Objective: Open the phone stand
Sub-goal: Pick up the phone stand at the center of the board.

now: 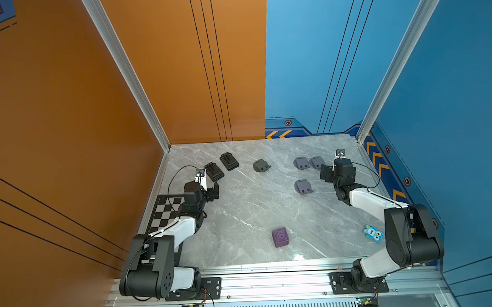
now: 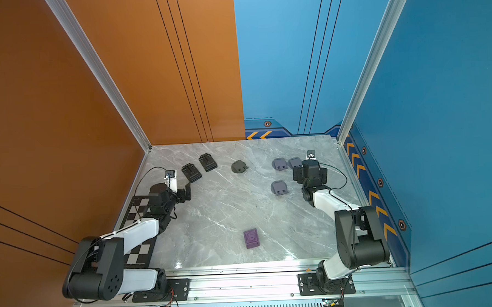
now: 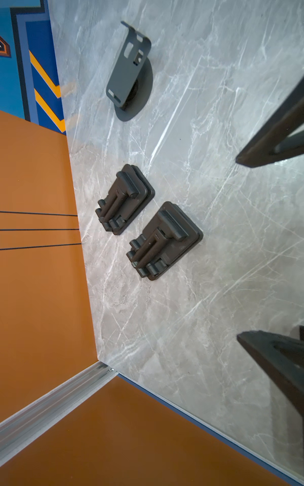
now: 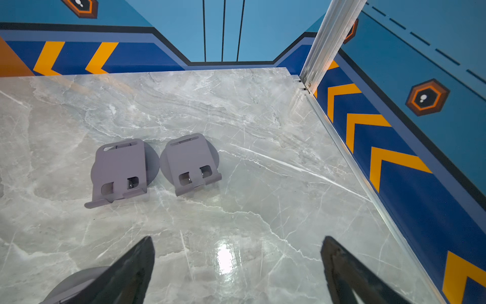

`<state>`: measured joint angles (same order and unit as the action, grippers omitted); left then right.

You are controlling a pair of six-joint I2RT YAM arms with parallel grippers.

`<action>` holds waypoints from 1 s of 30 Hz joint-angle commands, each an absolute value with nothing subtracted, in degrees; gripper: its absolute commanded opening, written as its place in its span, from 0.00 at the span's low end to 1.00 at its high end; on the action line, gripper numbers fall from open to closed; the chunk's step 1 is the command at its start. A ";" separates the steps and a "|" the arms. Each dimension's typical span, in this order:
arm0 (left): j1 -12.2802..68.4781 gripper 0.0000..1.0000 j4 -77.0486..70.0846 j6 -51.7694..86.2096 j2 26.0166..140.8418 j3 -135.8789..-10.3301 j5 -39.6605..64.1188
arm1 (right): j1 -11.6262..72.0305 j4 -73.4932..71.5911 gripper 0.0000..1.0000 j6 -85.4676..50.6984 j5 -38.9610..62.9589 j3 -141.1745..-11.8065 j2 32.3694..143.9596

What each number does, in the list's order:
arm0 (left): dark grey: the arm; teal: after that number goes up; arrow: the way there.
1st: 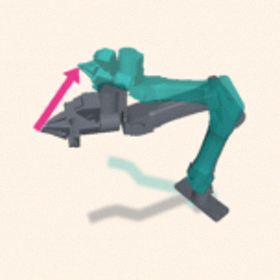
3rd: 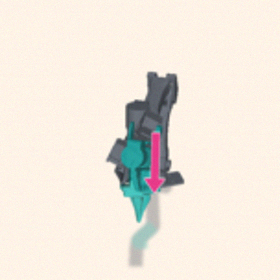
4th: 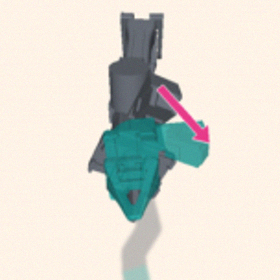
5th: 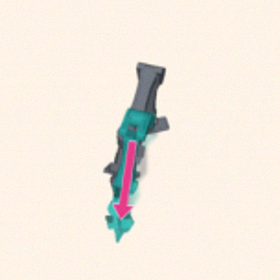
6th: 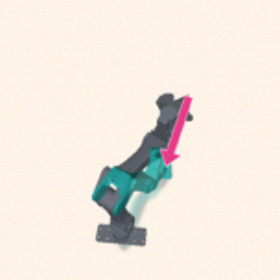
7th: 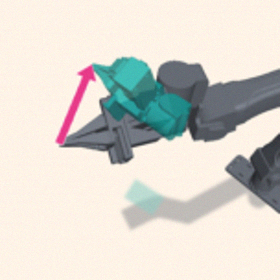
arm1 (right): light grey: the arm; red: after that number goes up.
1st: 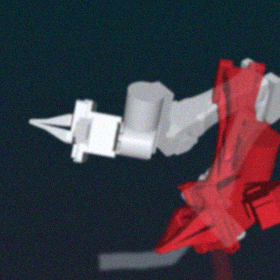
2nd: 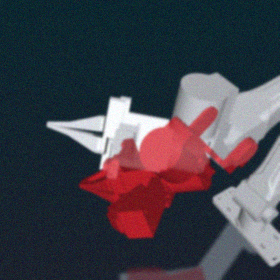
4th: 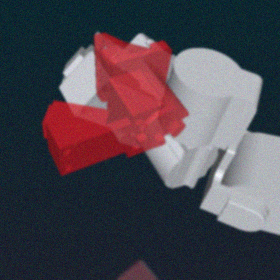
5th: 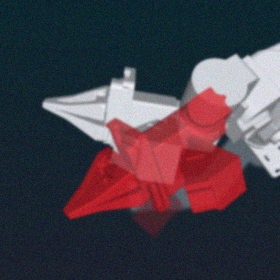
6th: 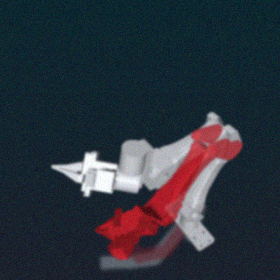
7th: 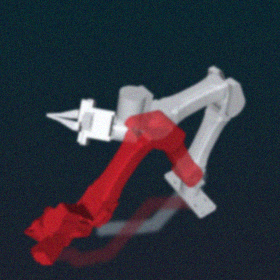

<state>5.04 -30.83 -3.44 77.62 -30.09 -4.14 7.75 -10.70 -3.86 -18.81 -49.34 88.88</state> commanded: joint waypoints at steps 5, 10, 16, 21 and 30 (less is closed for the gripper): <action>11.87 0.98 -9.31 -1.96 80.76 -45.05 -5.49 | 8.06 19.62 1.00 -6.40 -18.96 -69.75 98.90; 18.25 0.98 -3.16 -1.32 86.73 -53.31 -7.05 | 6.60 35.59 1.00 -5.74 -12.35 -86.92 108.13; 23.03 0.98 4.84 2.64 94.13 -64.93 -5.61 | 2.90 43.39 1.00 -5.71 0.50 -95.90 113.84; 24.55 0.98 6.27 9.17 99.12 -71.63 2.88 | 2.29 47.68 1.00 -3.30 1.82 -99.46 118.25; 30.17 0.98 7.04 10.44 105.38 -79.02 4.12 | 2.72 46.38 0.88 -1.51 1.52 -102.42 123.89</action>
